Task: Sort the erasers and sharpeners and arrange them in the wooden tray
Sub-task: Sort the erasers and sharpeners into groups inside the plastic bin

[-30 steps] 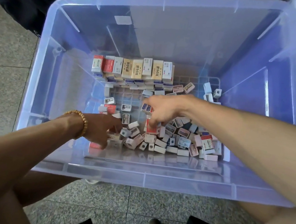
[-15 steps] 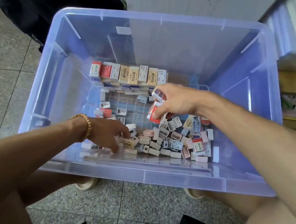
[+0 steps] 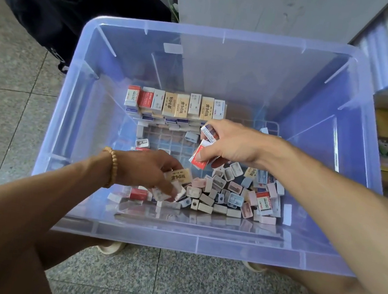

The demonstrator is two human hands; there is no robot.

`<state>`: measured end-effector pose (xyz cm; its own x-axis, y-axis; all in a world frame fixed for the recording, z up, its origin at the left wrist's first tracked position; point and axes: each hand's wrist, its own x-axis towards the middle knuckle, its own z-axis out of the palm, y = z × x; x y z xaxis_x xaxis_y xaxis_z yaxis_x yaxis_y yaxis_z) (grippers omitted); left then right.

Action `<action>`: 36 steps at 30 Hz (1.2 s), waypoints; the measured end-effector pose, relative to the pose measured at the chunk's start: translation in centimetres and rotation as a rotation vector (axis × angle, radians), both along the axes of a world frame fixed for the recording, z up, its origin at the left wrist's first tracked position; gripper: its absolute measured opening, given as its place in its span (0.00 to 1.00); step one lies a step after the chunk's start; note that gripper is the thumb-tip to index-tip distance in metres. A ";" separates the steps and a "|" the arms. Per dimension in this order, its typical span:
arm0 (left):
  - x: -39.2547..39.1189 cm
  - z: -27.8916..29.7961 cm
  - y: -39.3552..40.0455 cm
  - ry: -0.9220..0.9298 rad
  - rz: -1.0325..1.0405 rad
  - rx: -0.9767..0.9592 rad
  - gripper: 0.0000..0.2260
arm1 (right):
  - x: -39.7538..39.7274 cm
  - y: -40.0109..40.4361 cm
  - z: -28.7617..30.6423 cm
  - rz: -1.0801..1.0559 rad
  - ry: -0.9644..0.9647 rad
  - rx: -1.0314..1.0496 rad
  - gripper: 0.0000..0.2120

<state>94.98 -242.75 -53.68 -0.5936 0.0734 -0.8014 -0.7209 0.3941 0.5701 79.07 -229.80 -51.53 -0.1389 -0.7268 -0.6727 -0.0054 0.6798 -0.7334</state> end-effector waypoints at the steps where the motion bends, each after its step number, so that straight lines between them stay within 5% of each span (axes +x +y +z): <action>1: -0.2 0.4 0.0 -0.007 0.118 0.106 0.12 | -0.2 0.0 0.0 -0.044 -0.046 -0.018 0.17; 4: -0.4 1.3 -0.6 -0.020 0.452 0.311 0.19 | -0.7 0.0 0.0 -0.225 -0.212 -0.065 0.14; 8: -0.4 1.8 -1.2 0.029 0.683 0.295 0.25 | -0.8 -0.2 0.4 -0.368 -0.323 -0.104 0.09; 13: -0.2 2.6 -0.7 0.076 0.786 0.305 0.12 | -0.4 -0.3 0.5 -0.422 -0.394 -0.118 0.07; 16: -0.4 3.0 -0.7 0.123 0.823 0.330 0.19 | -0.2 -0.6 0.6 -0.420 -0.365 -0.144 0.06; 26: -0.7 4.0 -1.2 0.171 1.098 0.284 0.16 | 2.0 -2.6 -0.4 -0.506 -0.213 -0.196 0.15; 34: -0.5 3.4 -1.6 0.152 1.143 0.165 0.10 | 1.6 -3.2 -0.6 -0.362 0.117 -0.131 0.09; 36: -0.5 3.3 -1.7 0.169 1.142 0.138 0.09 | 1.6 -3.1 -0.5 -0.407 0.075 -0.100 0.09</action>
<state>94.45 -244.47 -50.36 -0.4696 -0.4924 -0.7328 -0.5276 -0.5090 0.6801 80.69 -232.86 -52.05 -0.4737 -0.6637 -0.5789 0.1933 0.5629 -0.8036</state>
